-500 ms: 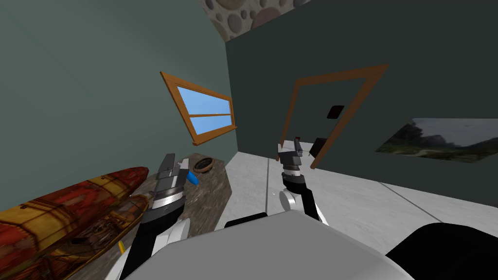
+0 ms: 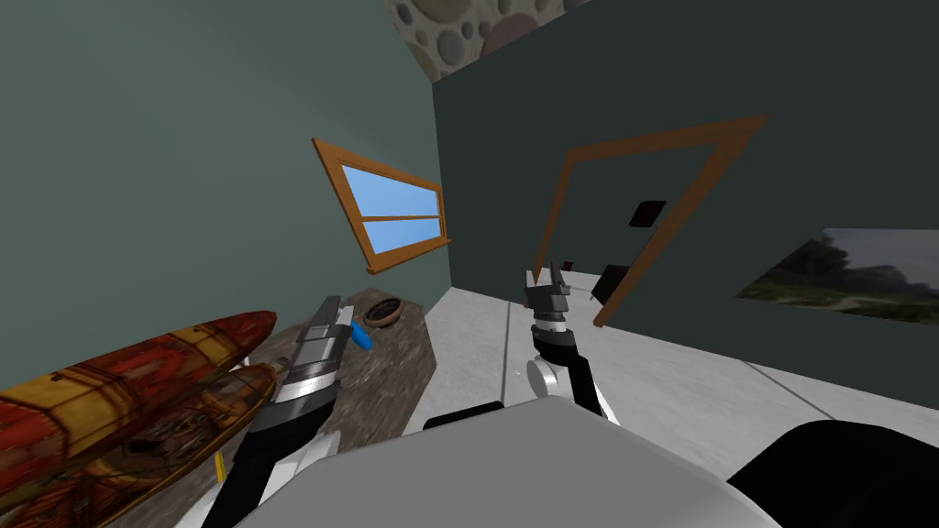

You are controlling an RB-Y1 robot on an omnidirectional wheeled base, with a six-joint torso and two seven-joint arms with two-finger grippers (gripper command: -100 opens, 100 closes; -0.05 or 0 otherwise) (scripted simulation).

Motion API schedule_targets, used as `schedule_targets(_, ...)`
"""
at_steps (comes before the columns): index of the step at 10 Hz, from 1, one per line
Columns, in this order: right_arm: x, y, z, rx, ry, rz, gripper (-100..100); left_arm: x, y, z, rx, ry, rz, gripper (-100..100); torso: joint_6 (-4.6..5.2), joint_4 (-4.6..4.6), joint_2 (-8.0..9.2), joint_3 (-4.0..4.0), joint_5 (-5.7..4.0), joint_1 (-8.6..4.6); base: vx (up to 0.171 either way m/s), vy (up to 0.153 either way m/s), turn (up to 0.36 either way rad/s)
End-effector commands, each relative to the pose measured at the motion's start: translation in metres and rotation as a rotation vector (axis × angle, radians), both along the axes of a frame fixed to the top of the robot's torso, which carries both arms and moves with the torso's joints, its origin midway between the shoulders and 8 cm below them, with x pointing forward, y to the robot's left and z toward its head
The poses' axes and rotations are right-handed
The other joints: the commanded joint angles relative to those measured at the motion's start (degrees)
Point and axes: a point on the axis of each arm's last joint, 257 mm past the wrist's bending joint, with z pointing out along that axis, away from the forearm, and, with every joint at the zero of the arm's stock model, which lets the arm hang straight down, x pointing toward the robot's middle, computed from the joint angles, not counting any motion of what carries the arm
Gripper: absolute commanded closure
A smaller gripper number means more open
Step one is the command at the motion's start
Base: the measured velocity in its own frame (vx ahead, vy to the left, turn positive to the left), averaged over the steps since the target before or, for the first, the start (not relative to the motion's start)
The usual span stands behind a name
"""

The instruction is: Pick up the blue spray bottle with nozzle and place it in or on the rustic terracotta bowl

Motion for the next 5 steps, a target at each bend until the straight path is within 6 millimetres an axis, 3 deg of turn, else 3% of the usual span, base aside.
schedule_targets(1,0.000,0.000,0.000,0.000,0.000,0.000,0,0.000,0.008,-0.015,0.041,0.068,0.025,-100,0.00,0.00,0.00,0.00,0.00,0.00,0.116,-0.145,0.167)
schedule_targets(5,0.000,0.000,0.000,0.000,0.000,0.000,0,-0.004,0.030,-0.050,0.122,0.221,0.094,-100,0.02,-0.04,-0.16,-0.10,-0.01,0.00,0.114,-0.118,0.114)
